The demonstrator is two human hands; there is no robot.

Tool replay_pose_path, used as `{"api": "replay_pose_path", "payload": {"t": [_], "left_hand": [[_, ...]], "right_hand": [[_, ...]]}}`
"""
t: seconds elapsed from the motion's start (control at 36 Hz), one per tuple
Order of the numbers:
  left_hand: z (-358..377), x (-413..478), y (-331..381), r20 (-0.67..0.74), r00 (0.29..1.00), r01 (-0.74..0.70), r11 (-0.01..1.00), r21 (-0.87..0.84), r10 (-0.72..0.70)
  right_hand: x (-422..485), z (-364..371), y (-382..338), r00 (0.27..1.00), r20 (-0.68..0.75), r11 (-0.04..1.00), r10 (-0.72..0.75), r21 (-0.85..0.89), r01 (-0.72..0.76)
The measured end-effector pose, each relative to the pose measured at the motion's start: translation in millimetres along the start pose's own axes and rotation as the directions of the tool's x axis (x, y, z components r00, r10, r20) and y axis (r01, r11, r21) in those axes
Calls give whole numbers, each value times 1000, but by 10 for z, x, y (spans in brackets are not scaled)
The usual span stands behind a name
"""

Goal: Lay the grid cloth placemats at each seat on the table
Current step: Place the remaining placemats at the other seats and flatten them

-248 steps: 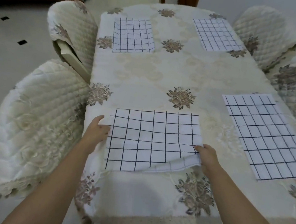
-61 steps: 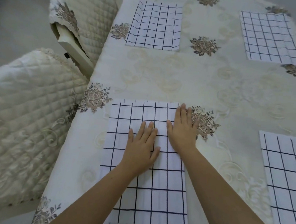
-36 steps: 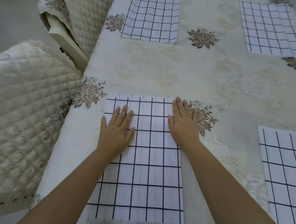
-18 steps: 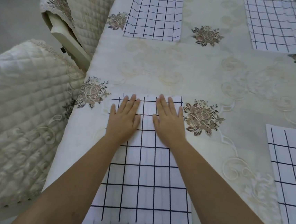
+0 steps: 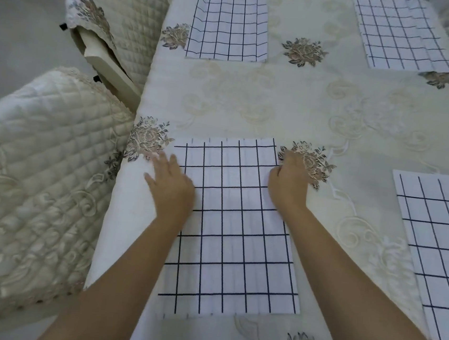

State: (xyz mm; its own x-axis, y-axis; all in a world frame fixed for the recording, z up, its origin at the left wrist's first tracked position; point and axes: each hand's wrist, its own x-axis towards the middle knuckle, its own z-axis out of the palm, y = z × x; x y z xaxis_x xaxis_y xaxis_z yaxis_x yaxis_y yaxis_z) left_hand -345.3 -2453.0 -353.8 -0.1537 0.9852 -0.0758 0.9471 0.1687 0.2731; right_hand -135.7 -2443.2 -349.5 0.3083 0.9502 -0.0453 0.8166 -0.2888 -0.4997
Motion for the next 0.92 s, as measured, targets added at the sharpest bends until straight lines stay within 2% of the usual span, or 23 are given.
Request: {"api": "replay_pose_path", "payload": {"t": [0.08, 0.17, 0.22, 0.33, 0.44, 0.61, 0.75, 0.83, 0.92], "left_hand": [[38, -207, 357, 30, 978, -205, 977, -50, 207], [220, -406, 434, 117, 910, -396, 917, -39, 398], [339, -462, 370, 191, 895, -409, 912, -7, 403], [330, -475, 344, 223, 896, -394, 919, 0, 384], [305, -450, 215, 232, 884, -418, 909, 6, 405], [187, -438, -53, 226, 911, -344, 938, -41, 344], [208, -452, -84, 267, 886, -413, 907, 85, 379], [210, -453, -20, 218, 892, -429, 892, 139, 395], [204, -546, 106, 181, 880, -464, 877, 126, 439]], "right_hand": [[-293, 169, -257, 986, 41, 979, -161, -118, 165], [-607, 402, -321, 960, 142, 937, -243, -221, 270], [-754, 475, -262, 953, 174, 921, -248, -263, 287], [-779, 438, -175, 964, 144, 917, -223, -303, 258], [-743, 364, -1, 960, 180, 923, -213, -284, 258], [-726, 209, 238, 974, 162, 940, -157, -277, 198], [-741, 203, 188, 986, 122, 954, -118, -262, 146], [-799, 224, 25, 994, 64, 945, -87, -311, 102], [-982, 315, -185, 980, 94, 918, -174, -345, 196]]}}
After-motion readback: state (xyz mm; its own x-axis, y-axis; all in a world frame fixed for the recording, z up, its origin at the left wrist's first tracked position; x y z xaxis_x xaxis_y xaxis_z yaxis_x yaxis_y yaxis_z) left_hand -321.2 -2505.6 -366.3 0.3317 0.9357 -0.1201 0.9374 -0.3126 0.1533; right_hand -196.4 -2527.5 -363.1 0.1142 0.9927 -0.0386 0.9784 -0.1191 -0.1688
